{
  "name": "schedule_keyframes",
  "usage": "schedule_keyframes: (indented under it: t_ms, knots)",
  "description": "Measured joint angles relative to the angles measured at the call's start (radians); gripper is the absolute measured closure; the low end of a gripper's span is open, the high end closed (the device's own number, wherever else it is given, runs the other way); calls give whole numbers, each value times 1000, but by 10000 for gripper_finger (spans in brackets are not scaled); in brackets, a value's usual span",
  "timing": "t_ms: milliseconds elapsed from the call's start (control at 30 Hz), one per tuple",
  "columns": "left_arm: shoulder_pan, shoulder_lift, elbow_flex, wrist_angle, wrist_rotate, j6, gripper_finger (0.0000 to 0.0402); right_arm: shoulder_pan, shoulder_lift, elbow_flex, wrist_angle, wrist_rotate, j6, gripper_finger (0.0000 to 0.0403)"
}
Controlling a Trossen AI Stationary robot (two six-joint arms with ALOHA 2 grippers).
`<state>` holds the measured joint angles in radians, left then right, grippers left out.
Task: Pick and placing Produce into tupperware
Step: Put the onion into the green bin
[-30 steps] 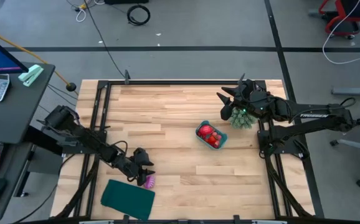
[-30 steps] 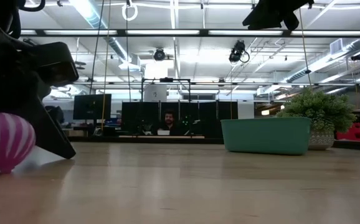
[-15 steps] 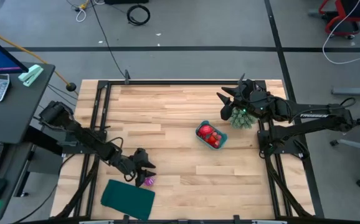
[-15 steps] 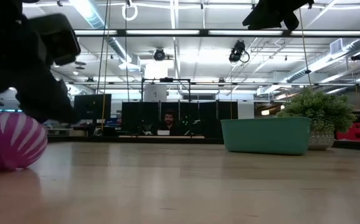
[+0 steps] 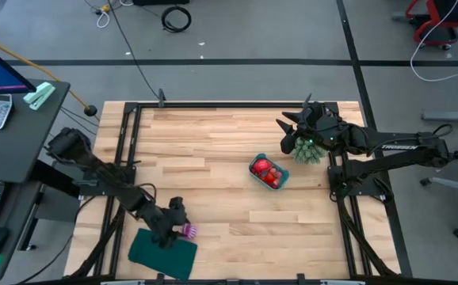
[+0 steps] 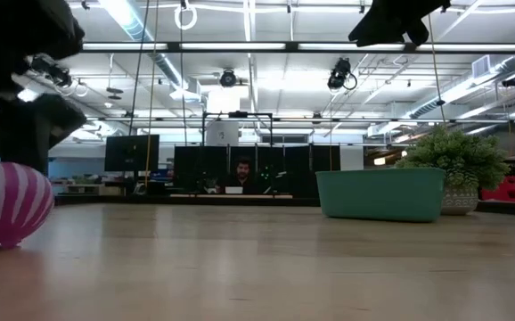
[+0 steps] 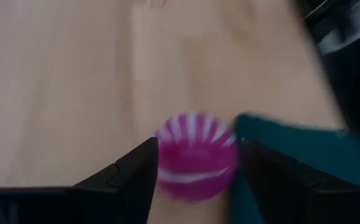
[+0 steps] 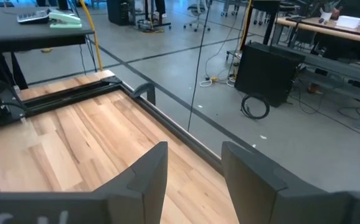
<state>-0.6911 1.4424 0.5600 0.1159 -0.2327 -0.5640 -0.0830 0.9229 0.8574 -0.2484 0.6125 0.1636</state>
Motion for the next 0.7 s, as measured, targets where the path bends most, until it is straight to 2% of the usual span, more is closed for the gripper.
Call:
schedule_keyframes:
  t_ms: [100,300,567,700]
  knots:
    - [0,20,8,-68,-23,-4,150,0,0,0,0,-6,22,243]
    - [-3,73,9,-13,-26,9,129,0,0,0,1,-16,42,243]
    - [3,165,11,22,-42,17,133,0,0,0,1,-16,38,243]
    - [6,170,9,51,-62,108,139,0,0,0,1,-16,38,243]
